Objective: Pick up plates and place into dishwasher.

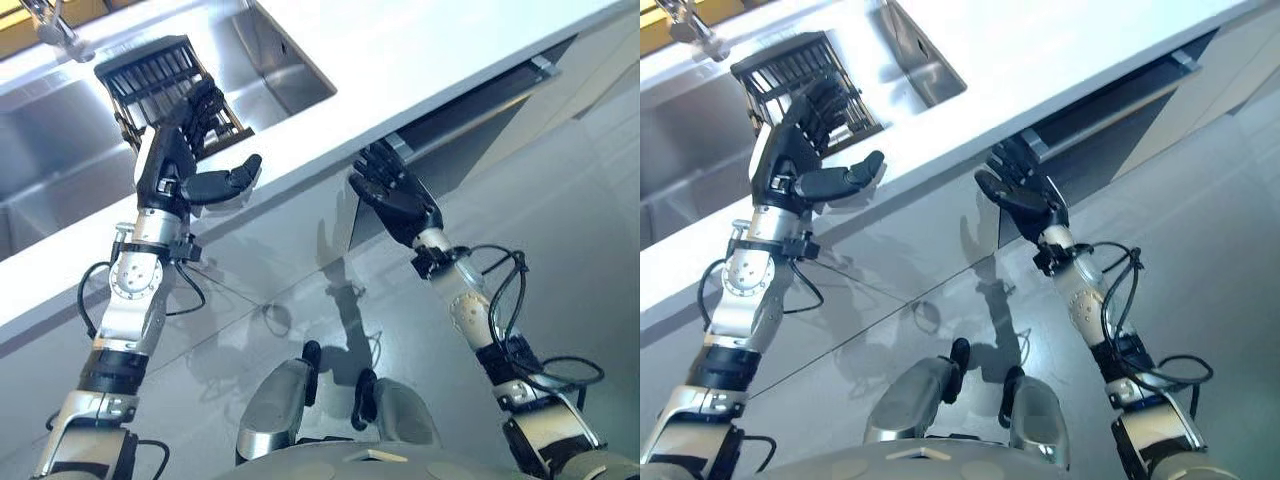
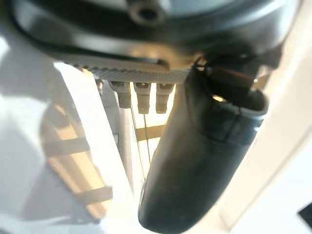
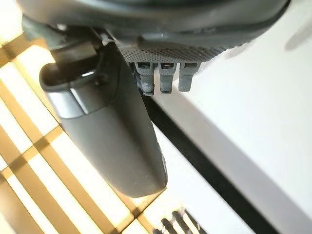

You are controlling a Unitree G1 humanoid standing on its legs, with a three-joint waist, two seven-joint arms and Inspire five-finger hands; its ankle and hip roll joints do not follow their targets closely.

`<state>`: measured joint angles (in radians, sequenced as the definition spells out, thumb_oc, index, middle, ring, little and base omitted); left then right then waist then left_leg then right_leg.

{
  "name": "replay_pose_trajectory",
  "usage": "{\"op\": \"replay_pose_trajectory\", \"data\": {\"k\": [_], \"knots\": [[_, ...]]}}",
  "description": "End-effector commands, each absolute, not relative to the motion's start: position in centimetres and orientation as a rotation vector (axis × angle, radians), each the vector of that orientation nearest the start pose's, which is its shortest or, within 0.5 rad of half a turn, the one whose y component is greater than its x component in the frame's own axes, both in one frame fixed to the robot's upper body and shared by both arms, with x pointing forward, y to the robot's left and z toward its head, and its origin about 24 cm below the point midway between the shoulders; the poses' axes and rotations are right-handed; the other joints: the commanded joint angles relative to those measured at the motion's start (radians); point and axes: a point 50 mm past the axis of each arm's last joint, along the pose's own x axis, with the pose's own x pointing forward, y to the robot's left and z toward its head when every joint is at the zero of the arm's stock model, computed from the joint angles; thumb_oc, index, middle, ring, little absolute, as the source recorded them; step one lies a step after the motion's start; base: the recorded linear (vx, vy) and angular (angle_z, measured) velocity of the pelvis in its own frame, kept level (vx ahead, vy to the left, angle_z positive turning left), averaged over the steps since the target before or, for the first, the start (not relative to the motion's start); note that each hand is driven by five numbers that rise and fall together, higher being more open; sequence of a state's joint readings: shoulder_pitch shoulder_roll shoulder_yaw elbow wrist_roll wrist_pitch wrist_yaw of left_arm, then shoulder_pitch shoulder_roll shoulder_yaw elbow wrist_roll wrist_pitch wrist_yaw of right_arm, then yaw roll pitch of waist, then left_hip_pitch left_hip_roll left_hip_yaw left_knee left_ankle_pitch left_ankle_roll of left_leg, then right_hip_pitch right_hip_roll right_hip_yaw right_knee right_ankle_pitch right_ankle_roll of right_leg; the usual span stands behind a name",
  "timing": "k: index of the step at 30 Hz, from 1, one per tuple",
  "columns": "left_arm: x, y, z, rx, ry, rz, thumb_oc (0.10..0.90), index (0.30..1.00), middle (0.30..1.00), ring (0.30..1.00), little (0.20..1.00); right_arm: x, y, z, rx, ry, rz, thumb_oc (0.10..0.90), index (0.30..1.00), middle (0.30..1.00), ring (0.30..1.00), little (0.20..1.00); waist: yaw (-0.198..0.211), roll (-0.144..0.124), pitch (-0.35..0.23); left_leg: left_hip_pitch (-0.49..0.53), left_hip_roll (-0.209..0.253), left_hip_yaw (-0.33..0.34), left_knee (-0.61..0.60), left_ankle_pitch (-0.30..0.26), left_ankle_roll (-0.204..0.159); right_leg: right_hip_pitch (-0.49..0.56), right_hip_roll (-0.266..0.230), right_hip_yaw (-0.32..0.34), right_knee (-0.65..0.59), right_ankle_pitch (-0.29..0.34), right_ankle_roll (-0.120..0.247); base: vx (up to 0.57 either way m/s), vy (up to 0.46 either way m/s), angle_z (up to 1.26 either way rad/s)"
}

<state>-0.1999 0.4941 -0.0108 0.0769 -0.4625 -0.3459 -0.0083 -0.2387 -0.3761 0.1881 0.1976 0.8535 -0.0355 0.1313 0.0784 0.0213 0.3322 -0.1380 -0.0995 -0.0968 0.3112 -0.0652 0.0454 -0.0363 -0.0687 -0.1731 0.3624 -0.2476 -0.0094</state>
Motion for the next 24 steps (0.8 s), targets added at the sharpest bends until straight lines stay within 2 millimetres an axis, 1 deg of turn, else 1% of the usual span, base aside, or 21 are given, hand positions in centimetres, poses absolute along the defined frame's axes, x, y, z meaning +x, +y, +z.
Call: {"op": "replay_pose_trajectory", "data": {"k": [1, 2, 3, 4, 5, 6, 7, 9, 10, 11, 14, 16, 21, 24], "knots": [[25.5, 25.6, 11.8, -0.058, -0.441, 0.077, 0.8, 0.9, 0.9, 0.9, 0.9, 27.6, -18.9, 5.6, 0.256, -0.095, 0.204, 0.8, 0.9, 0.9, 0.9, 0.9, -0.009, -0.023, -0.102, 0.139, -0.029, 0.039, -0.158, -0.069, 0.043, -0.009, 0.018, 0.049, -0.121, 0.104, 0.065, -0.07, -0.039, -0.05], [25.4, 25.6, 11.5, -0.07, -0.436, 0.082, 0.8, 0.9, 0.9, 0.9, 0.9, 27.3, -19.1, 4.8, 0.254, -0.064, 0.191, 0.8, 0.9, 0.9, 0.9, 0.9, -0.014, -0.024, -0.107, 0.143, -0.027, 0.04, -0.165, -0.066, 0.042, -0.005, 0.021, 0.051, -0.128, 0.105, 0.065, -0.09, -0.043, -0.12], [25.2, 25.7, 11.1, -0.089, -0.426, 0.091, 0.8, 0.9, 0.9, 0.9, 0.9, 26.6, -19.4, 3.2, 0.241, 0.002, 0.161, 0.8, 0.9, 0.9, 0.9, 0.9, -0.023, -0.024, -0.115, 0.153, -0.022, 0.043, -0.182, -0.06, 0.038, 0.004, 0.026, 0.053, -0.141, 0.108, 0.064, -0.09, -0.039, -0.16], [24.9, 25.8, 10.6, -0.103, -0.425, 0.112, 0.8, 0.9, 0.9, 0.9, 0.9, 25.3, -19.8, 0.5, 0.222, 0.121, 0.122, 0.8, 0.9, 0.9, 0.9, 0.9, -0.039, -0.022, -0.127, 0.169, -0.014, 0.048, -0.212, -0.049, 0.03, 0.017, 0.035, 0.055, -0.164, 0.113, 0.063, -0.11, -0.045, -0.17], [24.8, 25.8, 10.5, -0.117, -0.425, 0.118, 0.8, 0.9, 0.9, 0.9, 0.9, 24.4, -20.0, -1.2, 0.171, 0.189, 0.096, 0.8, 0.9, 0.9, 0.9, 0.9, -0.048, -0.021, -0.133, 0.176, -0.01, 0.052, -0.227, -0.044, 0.026, 0.025, 0.04, 0.058, -0.178, 0.117, 0.063, -0.1, -0.036, -0.1], [24.8, 25.8, 10.4, -0.127, -0.426, 0.122, 0.8, 0.9, 0.9, 0.9, 0.9, 23.9, -20.1, -2.0, 0.14, 0.23, 0.088, 0.8, 0.9, 0.9, 0.9, 0.9, -0.053, -0.02, -0.136, 0.181, -0.006, 0.054, -0.238, -0.039, 0.023, 0.03, 0.043, 0.06, -0.187, 0.119, 0.063, -0.1, -0.032, -0.05], [24.8, 25.9, 10.3, -0.151, -0.432, 0.138, 0.8, 0.9, 0.9, 0.9, 0.9, 22.2, -21.0, -4.6, 0.106, 0.371, 0.056, 0.8, 0.9, 0.9, 0.9, 0.9, -0.066, -0.016, -0.144, 0.194, 0.002, 0.056, -0.275, -0.021, 0.013, 0.044, 0.052, 0.063, -0.214, 0.129, 0.063, -0.1, -0.029, -0.05], [25.0, 26.0, 10.5, -0.178, -0.443, 0.139, 0.8, 0.9, 0.9, 0.9, 0.9, 20.1, -21.8, -7.2, 0.02, 0.521, 0.05, 0.8, 0.9, 0.9, 0.9, 0.9, -0.078, -0.011, -0.152, 0.21, 0.01, 0.063, -0.321, 0.0, 0.001, 0.064, 0.06, 0.064, -0.253, 0.142, 0.065, -0.09, -0.029, -0.06], [25.0, 26.0, 10.6, -0.183, -0.447, 0.139, 0.8, 0.9, 0.9, 0.9, 0.9, 19.5, -22.1, -7.9, 0.023, 0.568, 0.039, 0.8, 0.9, 0.9, 0.9, 0.9, -0.081, -0.009, -0.154, 0.213, 0.012, 0.063, -0.332, 0.006, -0.004, 0.07, 0.063, 0.064, -0.266, 0.147, 0.065, -0.07, -0.024, -0.04], [25.2, 26.0, 10.7, -0.194, -0.452, 0.139, 0.8, 0.9, 0.9, 0.9, 0.9, 18.3, -22.7, -9.2, 0.016, 0.649, 0.021, 0.8, 0.9, 0.9, 0.9, 0.9, -0.086, -0.008, -0.158, 0.218, 0.013, 0.065, -0.344, 0.013, -0.01, 0.079, 0.067, 0.067, -0.288, 0.155, 0.065, -0.06, -0.019, -0.04], [25.8, 26.0, 11.1, -0.222, -0.469, 0.133, 0.8, 0.9, 0.9, 0.9, 0.9, 16.4, -23.8, -11.0, -0.095, 0.777, 0.028, 0.8, 0.9, 0.9, 0.9, 0.9, -0.093, -0.003, -0.166, 0.227, 0.012, 0.072, -0.353, 0.012, -0.015, 0.095, 0.074, 0.073, -0.324, 0.167, 0.063, -0.06, -0.009, -0.01], [26.3, 25.8, 11.8, -0.236, -0.482, 0.127, 0.8, 0.9, 0.9, 0.9, 0.9, 14.6, -24.5, -12.4, -0.081, 0.9, -0.001, 0.8, 0.9, 0.9, 0.9, 0.9, -0.096, -0.002, -0.174, 0.229, 0.011, 0.084, -0.348, 0.004, -0.015, 0.104, 0.076, 0.072, -0.346, 0.174, 0.064, -0.05, -0.014, -0.05], [26.9, 25.5, 13.0, -0.25, -0.515, 0.124, 0.8, 0.9, 0.9, 0.9, 0.9, 10.6, -25.5, -14.6, 0.107, 1.099, -0.173, 0.8, 0.9, 0.9, 0.9, 0.9, -0.095, 0.006, -0.19, 0.242, 0.012, 0.107, -0.351, -0.006, -0.015, 0.122, 0.082, 0.058, -0.366, 0.174, 0.062, -0.01, -0.013, -0.12], [27.0, 25.5, 13.5, -0.262, -0.531, 0.135, 0.8, 0.9, 0.9, 0.9, 0.9, 9.4, -25.6, -15.1, 0.161, 1.132, -0.237, 0.8, 0.9, 0.9, 0.9, 0.9, -0.1, 0.011, -0.199, 0.254, 0.012, 0.111, -0.357, -0.01, -0.012, 0.131, 0.086, 0.058, -0.372, 0.171, 0.061, 0.01, -0.008, -0.17]]}}
